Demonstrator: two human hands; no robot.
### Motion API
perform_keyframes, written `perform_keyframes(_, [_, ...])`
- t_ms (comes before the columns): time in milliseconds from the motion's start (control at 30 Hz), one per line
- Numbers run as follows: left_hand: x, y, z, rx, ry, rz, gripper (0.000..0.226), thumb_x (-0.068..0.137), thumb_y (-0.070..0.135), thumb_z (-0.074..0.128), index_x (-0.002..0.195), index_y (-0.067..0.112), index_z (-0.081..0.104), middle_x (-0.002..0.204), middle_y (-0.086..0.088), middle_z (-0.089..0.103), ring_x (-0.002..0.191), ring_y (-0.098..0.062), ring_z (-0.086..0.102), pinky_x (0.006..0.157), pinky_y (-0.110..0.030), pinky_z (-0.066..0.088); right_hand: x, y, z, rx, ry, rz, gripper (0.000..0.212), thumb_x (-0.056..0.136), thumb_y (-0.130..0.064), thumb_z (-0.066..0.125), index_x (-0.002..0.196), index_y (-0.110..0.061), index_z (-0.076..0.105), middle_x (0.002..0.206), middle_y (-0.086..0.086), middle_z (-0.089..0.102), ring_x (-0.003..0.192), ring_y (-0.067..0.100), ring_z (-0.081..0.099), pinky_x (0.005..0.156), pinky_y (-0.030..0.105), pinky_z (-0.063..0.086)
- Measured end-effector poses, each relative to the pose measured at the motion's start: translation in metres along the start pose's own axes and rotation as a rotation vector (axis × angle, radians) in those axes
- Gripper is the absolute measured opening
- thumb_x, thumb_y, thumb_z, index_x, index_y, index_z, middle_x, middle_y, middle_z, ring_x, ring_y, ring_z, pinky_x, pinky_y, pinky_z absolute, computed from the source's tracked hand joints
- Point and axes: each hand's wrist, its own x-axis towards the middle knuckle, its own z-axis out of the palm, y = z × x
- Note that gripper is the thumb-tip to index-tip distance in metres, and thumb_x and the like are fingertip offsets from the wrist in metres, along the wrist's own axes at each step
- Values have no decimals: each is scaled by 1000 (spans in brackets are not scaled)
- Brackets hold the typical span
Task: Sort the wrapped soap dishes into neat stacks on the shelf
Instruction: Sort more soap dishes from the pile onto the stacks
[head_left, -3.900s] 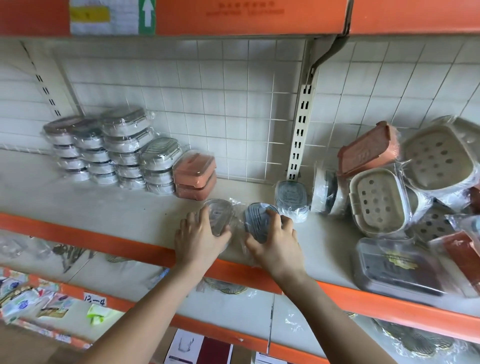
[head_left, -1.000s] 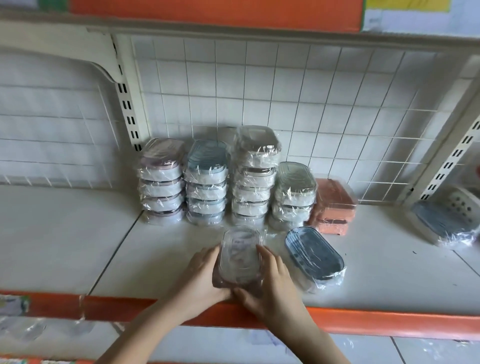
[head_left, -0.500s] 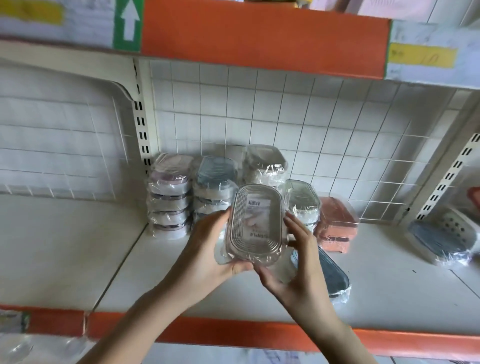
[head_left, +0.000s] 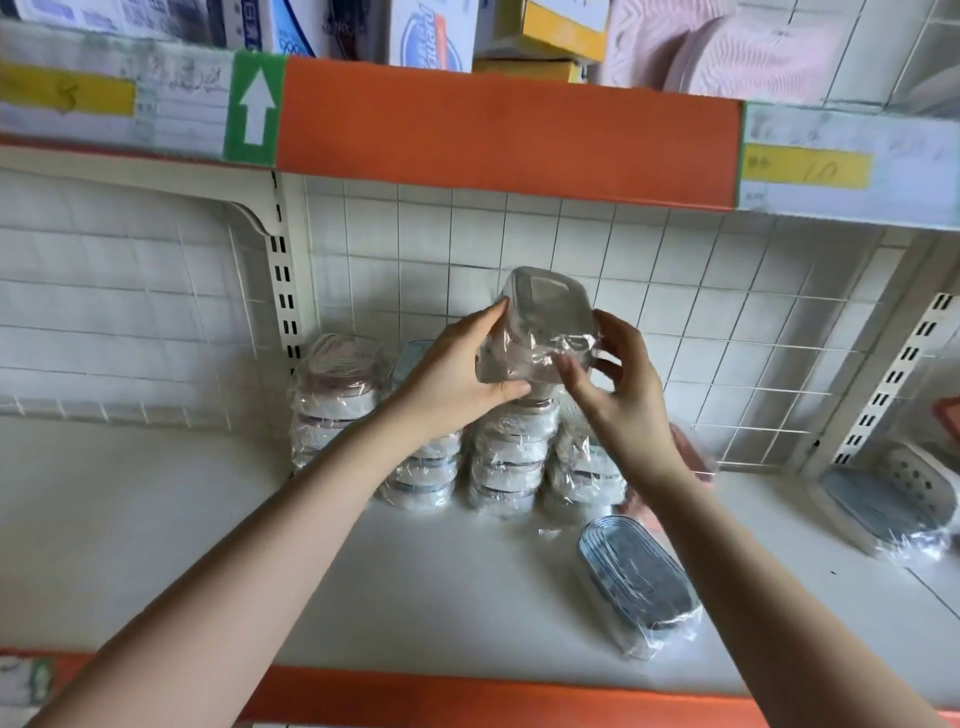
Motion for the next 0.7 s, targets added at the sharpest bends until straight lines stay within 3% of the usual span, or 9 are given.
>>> perform_keyframes(133, [21, -5, 1, -39, 6, -49, 77, 80, 16, 73, 145, 18, 31, 141, 8, 43, 123, -1, 40, 104, -17, 32, 27, 12, -3, -27, -60, 54, 60, 85, -35, 70, 134, -9, 46, 123, 0, 60, 107, 6, 60, 88, 20, 51])
perform_keyframes(233, [29, -8, 3, -50, -3, -79, 73, 81, 15, 72, 143, 20, 33, 124, 18, 43, 114, 2, 41, 90, -10, 34, 39, 17, -3, -49, -88, 67, 62, 85, -35, 70, 135, -9, 45, 125, 0, 59, 108, 8, 59, 90, 23, 51])
perform_keyframes(433, [36, -21, 9, 19, -11, -137, 77, 81, 24, 72, 145, 20, 30, 142, 5, 44, 123, -5, 42, 98, -22, 32, 47, 26, 1, -55, -103, 103, 57, 85, -30, 70, 134, -13, 45, 121, -4, 57, 102, -6, 55, 80, 9, 47])
perform_keyframes(567, [37, -23, 13, 21, 8, -151, 73, 84, 22, 69, 145, 19, 30, 142, 4, 45, 128, -10, 42, 99, -21, 32, 46, 30, 6, -47, -95, 119, 53, 86, -26, 69, 132, -13, 45, 109, -19, 54, 96, -14, 53, 79, 5, 45])
perform_keyframes(633, [37, -23, 14, 20, 4, -155, 71, 85, 21, 67, 145, 18, 30, 141, 5, 45, 128, -10, 42, 100, -22, 32, 46, 31, 7, -54, -94, 118, 53, 87, -25, 69, 132, -12, 45, 108, -22, 52, 98, -11, 53, 80, 4, 44])
perform_keyframes(700, [37, -25, 15, -2, -12, -150, 70, 86, 22, 67, 146, 17, 30, 142, 4, 44, 130, -11, 41, 105, -27, 32, 45, 33, 6, -68, -101, 108, 55, 87, -27, 67, 133, -10, 43, 115, -12, 54, 102, -1, 54, 82, 5, 44])
